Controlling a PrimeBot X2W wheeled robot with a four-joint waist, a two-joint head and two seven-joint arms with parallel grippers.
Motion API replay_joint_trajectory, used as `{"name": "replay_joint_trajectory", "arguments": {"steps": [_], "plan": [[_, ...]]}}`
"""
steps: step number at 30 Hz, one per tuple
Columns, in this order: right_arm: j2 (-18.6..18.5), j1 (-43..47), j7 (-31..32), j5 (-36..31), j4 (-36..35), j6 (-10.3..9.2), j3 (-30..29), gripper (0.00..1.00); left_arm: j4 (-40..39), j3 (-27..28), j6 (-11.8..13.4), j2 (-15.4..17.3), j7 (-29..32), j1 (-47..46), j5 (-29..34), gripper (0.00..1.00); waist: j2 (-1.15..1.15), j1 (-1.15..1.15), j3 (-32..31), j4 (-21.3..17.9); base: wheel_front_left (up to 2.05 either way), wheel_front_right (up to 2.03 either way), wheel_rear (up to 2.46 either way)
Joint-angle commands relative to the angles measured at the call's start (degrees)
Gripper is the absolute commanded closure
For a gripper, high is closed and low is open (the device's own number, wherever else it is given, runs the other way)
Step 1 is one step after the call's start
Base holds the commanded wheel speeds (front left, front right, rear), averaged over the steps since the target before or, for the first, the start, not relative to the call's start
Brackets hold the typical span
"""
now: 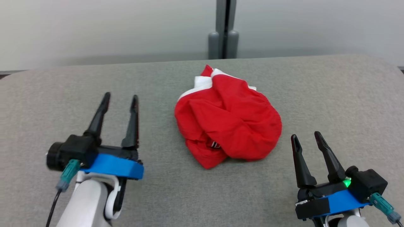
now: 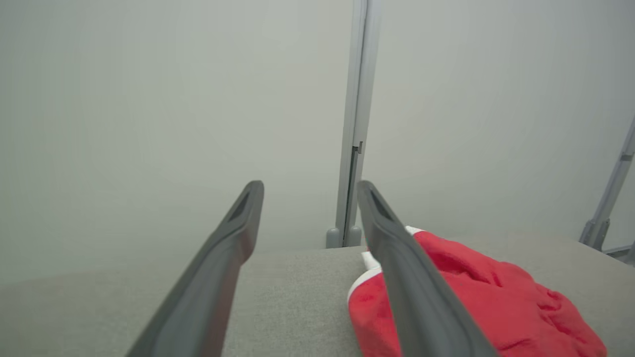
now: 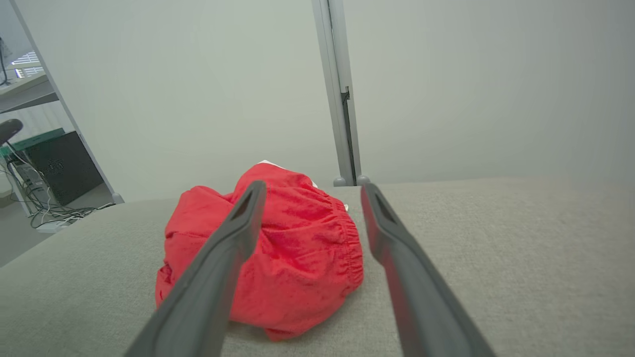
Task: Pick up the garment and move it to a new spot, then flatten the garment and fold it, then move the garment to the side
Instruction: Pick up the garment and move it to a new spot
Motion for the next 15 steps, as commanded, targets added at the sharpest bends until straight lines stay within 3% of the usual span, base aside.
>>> {"name": "replay_joint_trajectory", "arguments": {"steps": [1,8,15], "plan": [[-0.3,0.9,-0.2,-0.3,0.1,0.03,-0.4,0.0,-1.2,1.6,0.3,0.0,-0.2,1.6,1.0,0.0,0.01,0.01,-0.1,0.9,0.0,0.0,0.0],[-0.3,1.9,-0.2,-1.0,0.8,0.03,-2.1,0.0,-5.4,9.6,-0.4,-1.6,-0.2,8.7,5.3,0.0,0.01,0.01,-1.8,4.6,0.0,0.0,0.0],[-0.3,2.7,-0.2,-1.4,1.7,0.03,-2.6,0.0,-6.4,15.2,-2.0,-3.6,-0.2,15.1,8.1,0.0,0.01,0.01,-3.3,5.4,0.0,0.0,0.0]]}}
